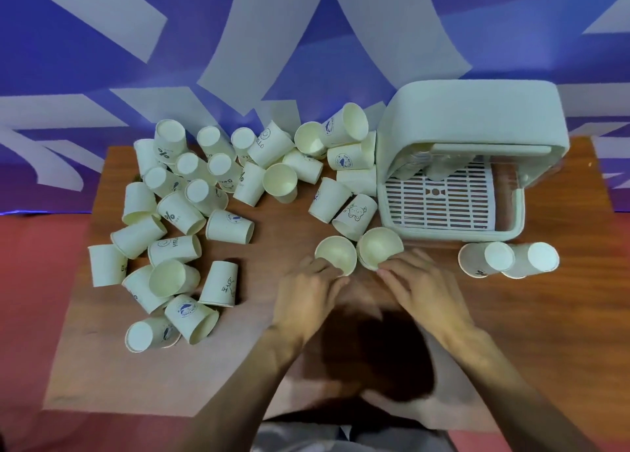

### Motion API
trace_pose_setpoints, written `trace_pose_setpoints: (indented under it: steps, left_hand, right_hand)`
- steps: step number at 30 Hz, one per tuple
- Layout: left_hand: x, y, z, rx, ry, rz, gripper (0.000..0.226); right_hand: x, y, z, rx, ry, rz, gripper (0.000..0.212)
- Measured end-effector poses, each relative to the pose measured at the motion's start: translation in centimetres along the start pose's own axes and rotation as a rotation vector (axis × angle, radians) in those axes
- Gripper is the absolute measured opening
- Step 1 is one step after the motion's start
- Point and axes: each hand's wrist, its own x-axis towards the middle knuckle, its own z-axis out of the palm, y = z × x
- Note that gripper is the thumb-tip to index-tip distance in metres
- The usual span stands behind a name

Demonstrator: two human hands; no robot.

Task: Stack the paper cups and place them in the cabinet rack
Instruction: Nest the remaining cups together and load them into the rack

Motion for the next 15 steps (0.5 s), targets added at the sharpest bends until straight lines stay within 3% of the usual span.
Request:
trace_pose_setpoints:
  steps: [3,9,15]
  left_hand:
    - [0.5,-0.7,0.7,0.06,-0.045,-0.011,0.008]
    - [1.7,-1.0,2.1,-0.122,-0.142,-0.09,0.008]
    - [1.8,-0.5,1.4,0.006,-0.112,-0.045,0.007]
  right_hand:
    - [0.6,0.6,1.4,0.013,-0.072,0.008,0.009]
    - [1.5,0.7,2.4,0.12,-0.112,0.114,0.005]
    - [1.7,0.7,2.6,0.128,-0.144,0.148,0.01]
